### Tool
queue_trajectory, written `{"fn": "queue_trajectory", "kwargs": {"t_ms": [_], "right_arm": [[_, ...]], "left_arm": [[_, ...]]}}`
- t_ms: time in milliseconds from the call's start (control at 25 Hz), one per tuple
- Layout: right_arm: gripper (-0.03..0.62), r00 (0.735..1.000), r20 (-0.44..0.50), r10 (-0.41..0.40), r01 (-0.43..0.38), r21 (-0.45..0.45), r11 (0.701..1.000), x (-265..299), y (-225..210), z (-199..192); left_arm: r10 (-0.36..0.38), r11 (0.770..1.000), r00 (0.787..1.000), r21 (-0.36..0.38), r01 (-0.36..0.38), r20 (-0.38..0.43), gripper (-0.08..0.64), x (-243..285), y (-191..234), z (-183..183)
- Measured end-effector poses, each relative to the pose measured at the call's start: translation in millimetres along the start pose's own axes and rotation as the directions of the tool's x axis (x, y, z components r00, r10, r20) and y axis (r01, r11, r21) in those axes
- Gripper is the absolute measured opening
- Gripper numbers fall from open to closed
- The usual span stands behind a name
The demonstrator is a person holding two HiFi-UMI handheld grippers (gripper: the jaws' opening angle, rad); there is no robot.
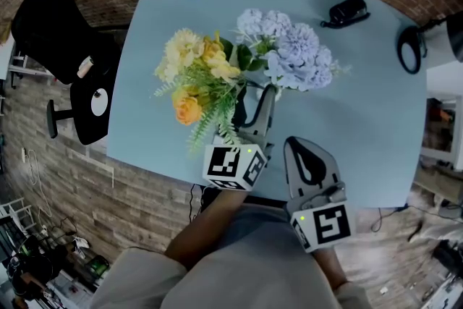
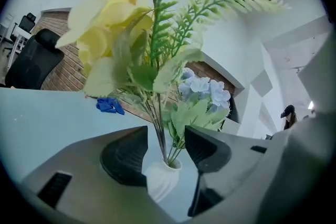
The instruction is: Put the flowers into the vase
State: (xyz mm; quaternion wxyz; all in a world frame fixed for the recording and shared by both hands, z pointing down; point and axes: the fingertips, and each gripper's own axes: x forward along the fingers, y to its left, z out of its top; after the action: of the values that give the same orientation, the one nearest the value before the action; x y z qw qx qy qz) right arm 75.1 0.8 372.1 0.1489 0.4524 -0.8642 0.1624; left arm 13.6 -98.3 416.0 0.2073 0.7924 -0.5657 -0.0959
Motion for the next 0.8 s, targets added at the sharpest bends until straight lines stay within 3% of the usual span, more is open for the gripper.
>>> {"fn": "queue_trajectory", "kwargs": {"t_ms": [800], "right_arm": [[0.025, 1.0, 0.009, 0.014, -0.014, -0.022, 1.0, -5.1, 21.4, 3.5]], "left_arm": [[-0.013, 1.0, 1.0, 0.016, 0.014, -0.023, 0.221, -34.0, -3.4, -0.3]]}}
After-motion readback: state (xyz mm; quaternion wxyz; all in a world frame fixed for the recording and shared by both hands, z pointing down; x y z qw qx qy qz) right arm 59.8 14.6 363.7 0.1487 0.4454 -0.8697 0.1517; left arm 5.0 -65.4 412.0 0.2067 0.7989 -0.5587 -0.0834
